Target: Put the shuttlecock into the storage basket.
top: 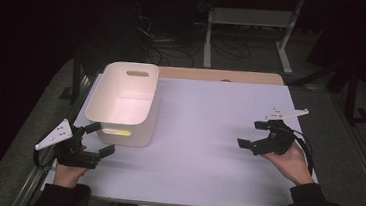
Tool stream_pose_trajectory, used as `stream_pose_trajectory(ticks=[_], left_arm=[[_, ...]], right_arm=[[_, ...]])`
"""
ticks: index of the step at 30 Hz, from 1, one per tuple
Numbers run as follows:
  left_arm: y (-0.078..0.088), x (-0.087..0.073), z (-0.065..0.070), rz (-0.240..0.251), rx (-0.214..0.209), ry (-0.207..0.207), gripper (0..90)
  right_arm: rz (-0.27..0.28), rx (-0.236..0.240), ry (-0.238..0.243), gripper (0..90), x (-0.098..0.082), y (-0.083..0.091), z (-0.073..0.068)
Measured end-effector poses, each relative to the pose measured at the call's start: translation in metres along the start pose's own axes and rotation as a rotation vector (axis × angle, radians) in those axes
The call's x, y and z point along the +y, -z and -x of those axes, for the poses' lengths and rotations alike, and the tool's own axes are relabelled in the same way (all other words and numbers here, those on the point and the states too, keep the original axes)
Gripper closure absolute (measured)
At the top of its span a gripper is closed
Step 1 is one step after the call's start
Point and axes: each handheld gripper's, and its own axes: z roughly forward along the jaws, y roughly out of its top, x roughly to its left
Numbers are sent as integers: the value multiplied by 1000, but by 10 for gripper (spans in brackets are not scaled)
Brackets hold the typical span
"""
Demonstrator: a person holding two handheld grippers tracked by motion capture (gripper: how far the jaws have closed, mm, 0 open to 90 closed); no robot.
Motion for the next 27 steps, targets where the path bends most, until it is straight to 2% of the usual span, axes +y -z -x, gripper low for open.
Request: stream_pose_trajectory(ticks=[23,27], left_arm=[[0,0,0,-5,3,-1,0],[0,0,0,-4,4,0,0]], right_arm=[[26,-22,-32,0,-28,11,2],[39,-35,-44,0,-39,15,3]])
